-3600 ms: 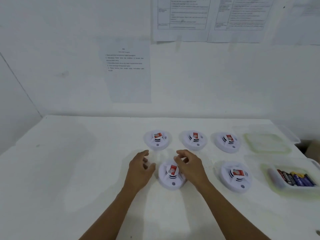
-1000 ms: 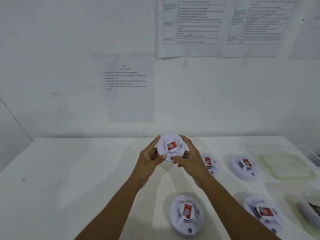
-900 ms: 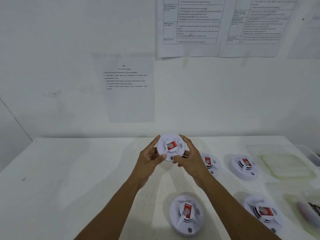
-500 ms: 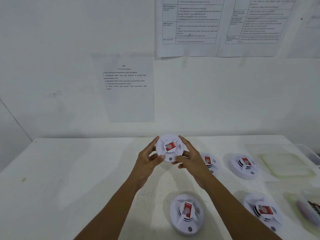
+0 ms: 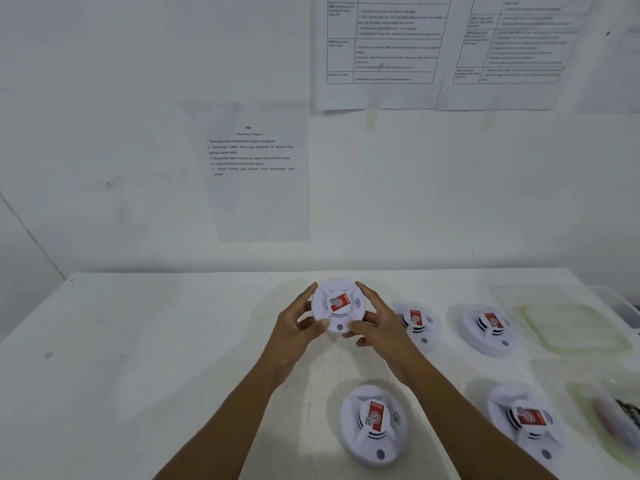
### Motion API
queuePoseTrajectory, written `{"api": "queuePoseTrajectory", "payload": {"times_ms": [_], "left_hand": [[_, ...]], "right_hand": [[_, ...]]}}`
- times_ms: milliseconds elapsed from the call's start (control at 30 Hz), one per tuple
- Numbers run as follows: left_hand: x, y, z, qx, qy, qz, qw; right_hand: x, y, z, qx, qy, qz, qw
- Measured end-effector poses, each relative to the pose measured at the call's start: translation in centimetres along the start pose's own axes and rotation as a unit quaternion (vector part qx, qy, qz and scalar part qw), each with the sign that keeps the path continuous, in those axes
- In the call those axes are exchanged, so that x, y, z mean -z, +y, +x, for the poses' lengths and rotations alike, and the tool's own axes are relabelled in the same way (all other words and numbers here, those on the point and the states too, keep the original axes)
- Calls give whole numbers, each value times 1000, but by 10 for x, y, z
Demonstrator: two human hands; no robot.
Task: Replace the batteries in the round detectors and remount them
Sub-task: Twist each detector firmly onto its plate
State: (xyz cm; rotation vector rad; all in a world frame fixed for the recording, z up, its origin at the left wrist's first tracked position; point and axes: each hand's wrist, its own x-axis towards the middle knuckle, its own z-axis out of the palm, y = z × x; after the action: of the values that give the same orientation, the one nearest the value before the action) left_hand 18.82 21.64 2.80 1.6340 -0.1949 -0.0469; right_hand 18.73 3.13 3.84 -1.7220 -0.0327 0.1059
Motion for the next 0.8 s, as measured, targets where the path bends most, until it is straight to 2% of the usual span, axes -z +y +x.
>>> {"api": "queuePoseTrajectory", "payload": {"times_ms": [300, 800], "left_hand": [[1, -10, -6, 50, 19, -22, 998], [-1, -21, -10, 26, 39, 8, 999]], "right_hand": [[-1, 14, 0, -12, 0, 3, 1000], [4, 31, -9, 24, -8, 32, 999]]}}
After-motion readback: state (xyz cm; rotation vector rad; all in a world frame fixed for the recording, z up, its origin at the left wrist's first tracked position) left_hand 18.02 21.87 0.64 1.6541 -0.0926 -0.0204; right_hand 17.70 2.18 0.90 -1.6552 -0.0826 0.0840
